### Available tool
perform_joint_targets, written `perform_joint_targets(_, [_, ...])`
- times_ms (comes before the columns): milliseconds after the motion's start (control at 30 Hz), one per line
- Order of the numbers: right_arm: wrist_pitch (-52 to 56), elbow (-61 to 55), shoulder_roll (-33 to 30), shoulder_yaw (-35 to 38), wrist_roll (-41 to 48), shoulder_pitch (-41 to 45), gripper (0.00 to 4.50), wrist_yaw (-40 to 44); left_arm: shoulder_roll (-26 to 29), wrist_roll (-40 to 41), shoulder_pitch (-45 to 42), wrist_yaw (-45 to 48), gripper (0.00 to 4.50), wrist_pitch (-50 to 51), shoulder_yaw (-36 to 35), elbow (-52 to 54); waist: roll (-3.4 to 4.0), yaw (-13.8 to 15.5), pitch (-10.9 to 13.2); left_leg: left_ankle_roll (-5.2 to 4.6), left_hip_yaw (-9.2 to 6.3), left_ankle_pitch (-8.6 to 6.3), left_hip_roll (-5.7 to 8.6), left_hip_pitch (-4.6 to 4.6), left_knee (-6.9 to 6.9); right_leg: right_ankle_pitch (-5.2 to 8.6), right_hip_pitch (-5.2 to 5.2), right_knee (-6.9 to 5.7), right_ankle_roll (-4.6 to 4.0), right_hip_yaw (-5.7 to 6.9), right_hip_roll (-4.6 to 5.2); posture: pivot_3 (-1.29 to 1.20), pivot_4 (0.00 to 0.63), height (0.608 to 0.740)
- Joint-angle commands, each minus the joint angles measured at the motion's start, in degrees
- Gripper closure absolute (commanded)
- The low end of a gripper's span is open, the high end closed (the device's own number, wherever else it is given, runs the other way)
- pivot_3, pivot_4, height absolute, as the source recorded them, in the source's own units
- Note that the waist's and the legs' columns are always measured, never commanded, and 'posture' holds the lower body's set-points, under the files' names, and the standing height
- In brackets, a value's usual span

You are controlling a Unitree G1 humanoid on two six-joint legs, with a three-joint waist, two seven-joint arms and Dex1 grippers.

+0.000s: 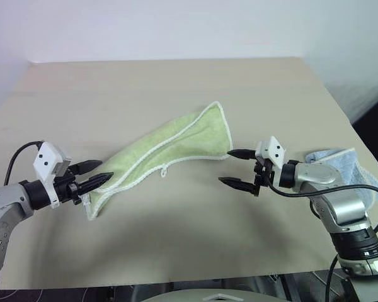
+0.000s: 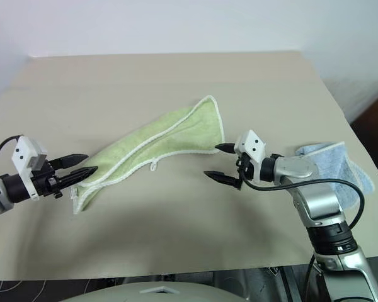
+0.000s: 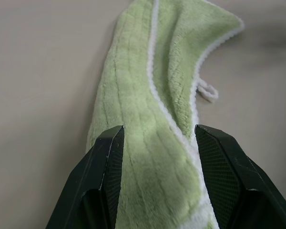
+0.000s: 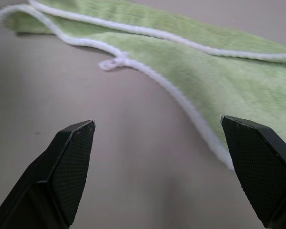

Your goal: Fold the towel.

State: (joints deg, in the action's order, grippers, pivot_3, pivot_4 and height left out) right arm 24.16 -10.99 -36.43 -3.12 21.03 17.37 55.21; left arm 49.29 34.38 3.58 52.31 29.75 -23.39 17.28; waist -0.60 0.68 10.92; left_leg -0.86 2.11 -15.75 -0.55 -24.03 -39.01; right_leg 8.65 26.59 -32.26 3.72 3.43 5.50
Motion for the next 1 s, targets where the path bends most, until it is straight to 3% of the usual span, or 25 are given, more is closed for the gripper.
perform_joint_targets(33, [-1.26,-0.66,0.76,-0.16,-0.54,1.09,0.02,-0.93,-0.08,-0.08,-1.6,-0.71,2.02,-0.46,0.01,1.32,0.0,0.01,0.0,0.01,0.03,0.0,-0.01,-0.01,0.0,-0.01,0.03,-0.02,-0.02,0.0,-0.04,0.0,0.15,0.728])
perform_joint_targets(700, [-8.25,7.29,2.27,0.1,-5.4,4.34,0.02,-3.66,-1.26,-2.63,-3.51,-2.45,2.02,-2.31,3.35,1.89,-0.03,-0.01,0.0,0.0,0.76,-0.07,-0.09,0.1,-0.12,0.01,-0.02,-0.01,0.01,-0.22,-0.15,0.0,0.15,0.728])
perform_joint_targets(1000, [-9.42,8.59,3.9,-0.31,-7.42,6.31,0.02,-5.83,3.63,-4.59,-6.66,5.46,2.02,-5.34,5.1,-1.79,-0.02,-0.15,-0.01,0.0,0.79,-0.06,-0.1,0.21,-0.13,0.01,-0.07,-0.09,0.01,-0.24,-0.18,0.0,0.15,0.728])
